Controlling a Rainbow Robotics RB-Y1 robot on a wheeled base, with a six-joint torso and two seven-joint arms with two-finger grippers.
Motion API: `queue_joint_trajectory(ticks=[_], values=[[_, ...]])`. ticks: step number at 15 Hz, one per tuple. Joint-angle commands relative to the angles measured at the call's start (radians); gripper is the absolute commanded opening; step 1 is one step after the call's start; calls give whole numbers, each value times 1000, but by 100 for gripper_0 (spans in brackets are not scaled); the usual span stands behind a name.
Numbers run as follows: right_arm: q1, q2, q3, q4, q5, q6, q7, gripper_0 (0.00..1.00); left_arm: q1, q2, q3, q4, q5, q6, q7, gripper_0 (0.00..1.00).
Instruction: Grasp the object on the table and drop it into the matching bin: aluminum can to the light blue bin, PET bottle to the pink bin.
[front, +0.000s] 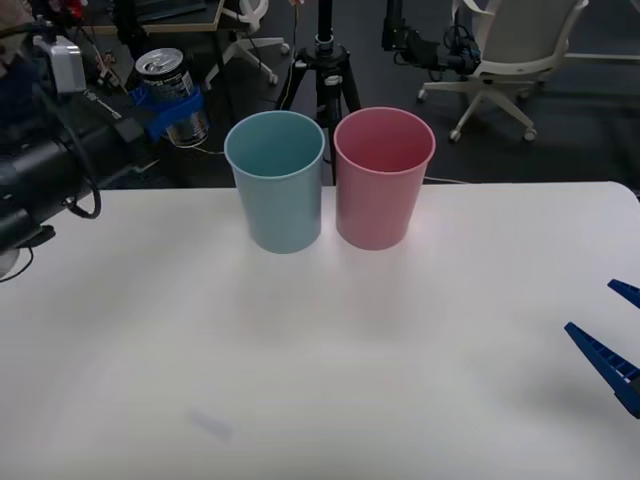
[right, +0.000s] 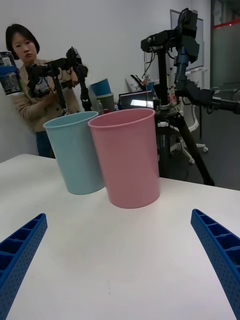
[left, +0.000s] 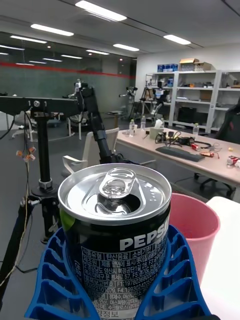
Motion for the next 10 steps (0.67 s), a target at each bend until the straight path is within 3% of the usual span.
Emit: queue_joint_trajectory(ticks=[1, 5, 10], values=[[0, 0, 0, 0, 0, 0, 0, 100, -134, -76, -63, 138, -29, 0, 2, 6], [0, 0, 0, 0, 0, 0, 0, 100, -275, -231, -87, 335, -149, 0, 8, 6], [0, 0, 0, 0, 0, 0, 0, 100, -352, -378, -87, 470, -259, 0, 16, 6]])
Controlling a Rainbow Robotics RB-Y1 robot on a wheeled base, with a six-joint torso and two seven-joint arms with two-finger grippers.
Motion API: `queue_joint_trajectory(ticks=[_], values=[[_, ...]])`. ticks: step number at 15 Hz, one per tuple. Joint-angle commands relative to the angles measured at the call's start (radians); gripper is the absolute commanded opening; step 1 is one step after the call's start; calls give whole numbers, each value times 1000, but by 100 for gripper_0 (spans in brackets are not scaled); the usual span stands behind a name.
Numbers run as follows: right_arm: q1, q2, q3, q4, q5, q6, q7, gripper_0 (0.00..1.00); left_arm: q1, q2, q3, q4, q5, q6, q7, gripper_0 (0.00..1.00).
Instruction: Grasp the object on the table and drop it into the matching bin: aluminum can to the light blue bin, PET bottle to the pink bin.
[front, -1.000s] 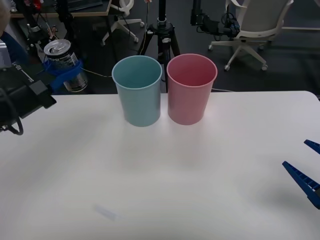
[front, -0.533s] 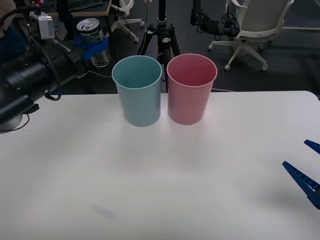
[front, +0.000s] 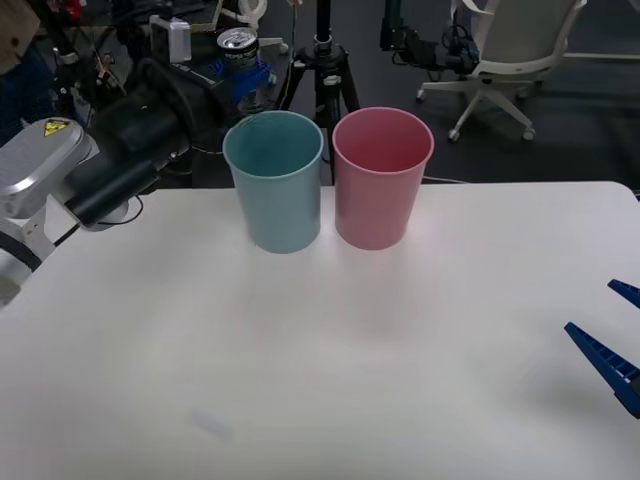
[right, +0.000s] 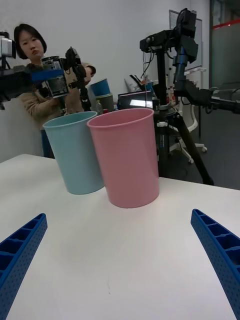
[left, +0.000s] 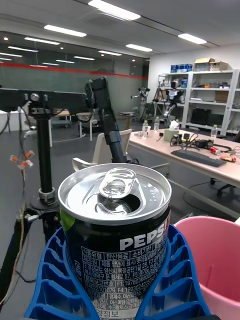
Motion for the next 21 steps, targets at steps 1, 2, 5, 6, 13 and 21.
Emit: queue_joint_trajectory(ticks=[1, 2, 5, 6, 13, 21], values=[[0, 0, 0, 0, 0, 0, 0, 100, -21, -50, 1, 40, -48, 0, 5, 6], [0, 0, 0, 0, 0, 0, 0, 100, -21, -56, 0, 42, -57, 0, 8, 6], [0, 0, 0, 0, 0, 0, 0, 100, -19, -64, -2, 42, -66, -3, 12, 19], [0, 0, 0, 0, 0, 0, 0, 100, -19, -62, -2, 40, -68, -5, 12, 66], [0, 0, 0, 0, 0, 0, 0, 100, -19, -45, -7, 43, -48, -22, 9, 100], [0, 0, 0, 0, 0, 0, 0, 100, -18, -41, -7, 43, -43, -39, 9, 100]])
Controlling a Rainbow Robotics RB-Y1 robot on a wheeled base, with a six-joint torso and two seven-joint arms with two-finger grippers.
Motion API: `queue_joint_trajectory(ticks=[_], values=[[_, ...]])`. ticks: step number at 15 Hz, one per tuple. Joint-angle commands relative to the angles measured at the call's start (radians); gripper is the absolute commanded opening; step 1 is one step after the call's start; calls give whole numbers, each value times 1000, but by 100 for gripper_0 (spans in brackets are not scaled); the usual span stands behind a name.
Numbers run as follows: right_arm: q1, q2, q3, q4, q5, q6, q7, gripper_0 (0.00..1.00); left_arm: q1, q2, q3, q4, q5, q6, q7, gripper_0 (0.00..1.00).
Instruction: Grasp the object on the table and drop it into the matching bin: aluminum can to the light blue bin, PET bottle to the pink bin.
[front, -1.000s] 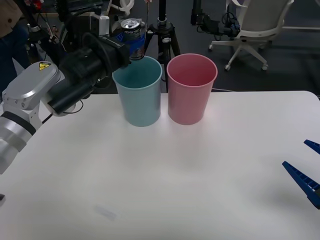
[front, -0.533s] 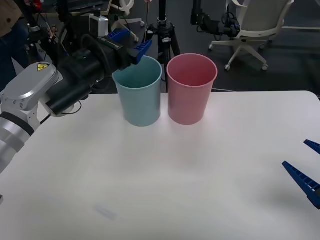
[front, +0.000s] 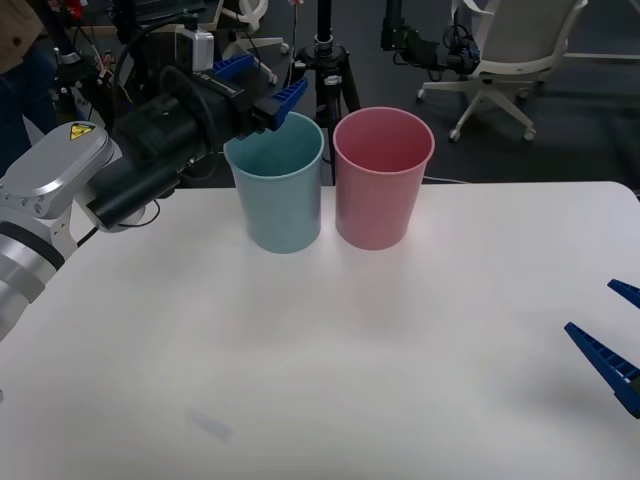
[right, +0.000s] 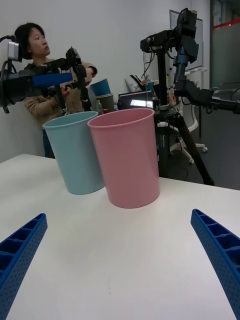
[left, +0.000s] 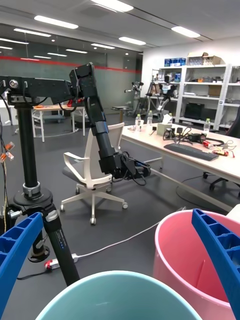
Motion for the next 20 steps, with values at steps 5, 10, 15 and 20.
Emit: queue_joint_trajectory(ticks=[5, 10, 15, 20], values=[[0, 0, 0, 0, 0, 0, 0, 100, 15, 89, 0, -5, 86, -134, -24, 100], [0, 0, 0, 0, 0, 0, 0, 100, 185, 308, 2, -224, 309, -154, -111, 100], [0, 0, 0, 0, 0, 0, 0, 100, 437, 433, 117, -413, 437, -179, -251, 100], [0, 0, 0, 0, 0, 0, 0, 100, 653, 430, 269, -445, 387, -350, -262, 100]])
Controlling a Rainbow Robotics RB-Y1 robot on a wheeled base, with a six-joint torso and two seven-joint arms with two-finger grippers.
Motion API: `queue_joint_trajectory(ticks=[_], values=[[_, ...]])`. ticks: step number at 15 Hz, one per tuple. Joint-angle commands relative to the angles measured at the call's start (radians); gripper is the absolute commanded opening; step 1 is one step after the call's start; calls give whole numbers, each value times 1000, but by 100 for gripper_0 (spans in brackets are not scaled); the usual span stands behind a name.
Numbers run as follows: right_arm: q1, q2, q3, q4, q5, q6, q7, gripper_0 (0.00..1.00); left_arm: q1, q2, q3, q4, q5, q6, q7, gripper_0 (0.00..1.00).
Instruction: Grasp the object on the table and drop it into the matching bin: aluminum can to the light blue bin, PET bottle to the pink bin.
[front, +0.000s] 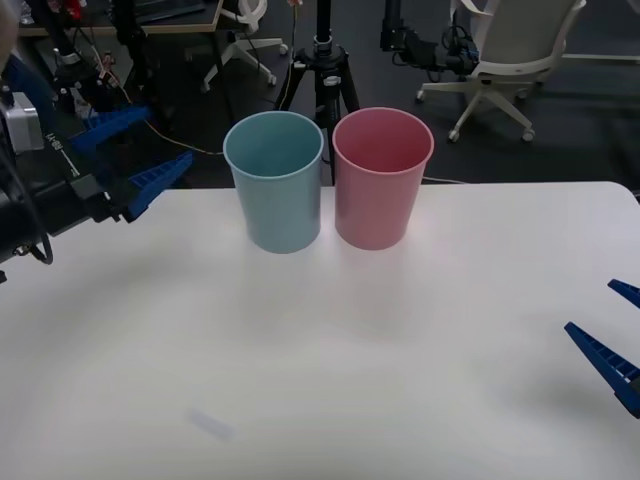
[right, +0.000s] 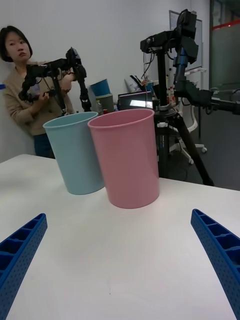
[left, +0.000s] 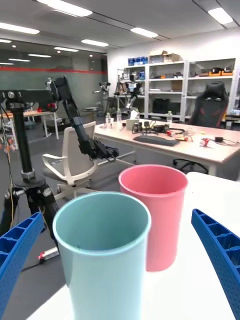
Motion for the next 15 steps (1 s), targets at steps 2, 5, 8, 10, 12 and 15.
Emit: queue_joint_trajectory(ticks=[2, 5, 8, 10, 12, 15], values=[[0, 0, 0, 0, 0, 0, 0, 100, 163, -32, 102, -7, -47, -104, -8, 100], [0, 0, 0, 0, 0, 0, 0, 100, 272, -178, 254, -7, -222, -203, 35, 100], [0, 0, 0, 0, 0, 0, 0, 100, 348, -345, 401, -13, -412, -317, 125, 100], [0, 0, 0, 0, 0, 0, 0, 100, 381, -446, 479, -15, -496, -371, 133, 100], [0, 0, 0, 0, 0, 0, 0, 100, 410, -534, 561, -16, -577, -440, 140, 100], [0, 0, 0, 0, 0, 0, 0, 100, 476, -578, 600, -18, -582, -490, 133, 100]])
